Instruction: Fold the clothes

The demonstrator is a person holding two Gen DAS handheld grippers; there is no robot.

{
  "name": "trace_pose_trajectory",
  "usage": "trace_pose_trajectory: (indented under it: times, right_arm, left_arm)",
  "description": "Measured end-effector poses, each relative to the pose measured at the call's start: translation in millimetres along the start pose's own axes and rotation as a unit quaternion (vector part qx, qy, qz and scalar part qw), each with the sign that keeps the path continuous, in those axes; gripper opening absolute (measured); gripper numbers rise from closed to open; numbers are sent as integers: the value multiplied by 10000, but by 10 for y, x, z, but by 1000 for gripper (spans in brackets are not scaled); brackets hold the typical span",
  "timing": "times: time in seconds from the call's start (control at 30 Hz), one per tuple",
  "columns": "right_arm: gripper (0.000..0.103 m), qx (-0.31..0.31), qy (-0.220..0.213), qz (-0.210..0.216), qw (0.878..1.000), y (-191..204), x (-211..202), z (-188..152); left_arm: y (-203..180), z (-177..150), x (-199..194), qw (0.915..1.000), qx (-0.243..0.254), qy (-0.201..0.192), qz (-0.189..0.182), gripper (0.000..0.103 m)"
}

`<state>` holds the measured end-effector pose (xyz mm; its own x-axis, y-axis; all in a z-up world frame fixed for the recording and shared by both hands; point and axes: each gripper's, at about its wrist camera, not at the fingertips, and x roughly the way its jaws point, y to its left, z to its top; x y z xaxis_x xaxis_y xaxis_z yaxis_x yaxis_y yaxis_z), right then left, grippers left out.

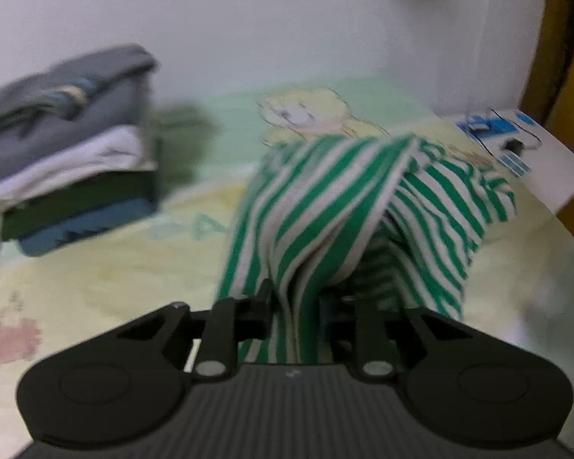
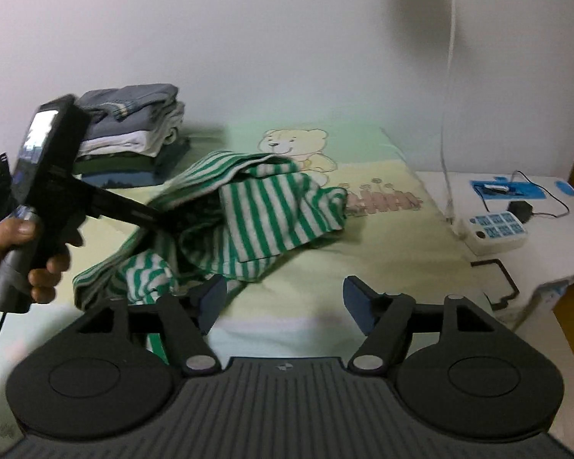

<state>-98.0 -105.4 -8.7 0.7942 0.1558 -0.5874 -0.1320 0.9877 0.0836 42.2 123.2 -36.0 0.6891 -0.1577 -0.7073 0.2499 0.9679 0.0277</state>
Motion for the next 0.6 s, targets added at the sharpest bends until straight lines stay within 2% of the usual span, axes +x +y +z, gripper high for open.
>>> trace_pose_trajectory:
  times: [0.1,0.13,0.17,0.23,0.27,0.4,0.47,0.53,0.6]
  right_arm:
    - [70,214,3,90,9997,-47,53,31]
    - [70,291,11,169,9994,-39,84,61]
    - [70,349,17,254,9991,-28,108,98]
    - [70,375,-3,415,9984,46,166,187]
    - [70,324,-32,494,9982,103,196,233]
    - [70,-78,-117,774,9969,379,335,375]
    - [70,-321,-86,902,9954,519,453,408]
    - [70,-600,-20,960,9936,662,583,419]
    - [70,-922,32,998,9907,810,726,424]
  left_arm:
    - [269,-14,-202,9983,-395,-177,397,14]
    - [400,-30,-298,9962,-605,-220,583,8]
    - [539,-53,-410,9932,-809,-278,792,2]
    - [850,-145,-691,9836,-1196,-442,1274,2]
    - [996,-231,-799,9792,-1394,-463,1402,2]
    - [1498,-699,-1147,9635,-2016,-201,1752,2]
    - [1607,-949,-1254,9579,-2353,-88,1645,3]
    - [1620,-1161,-1313,9534,-2463,47,1740,3]
    - [1600,-1290,-1337,9481,-2392,170,2087,0]
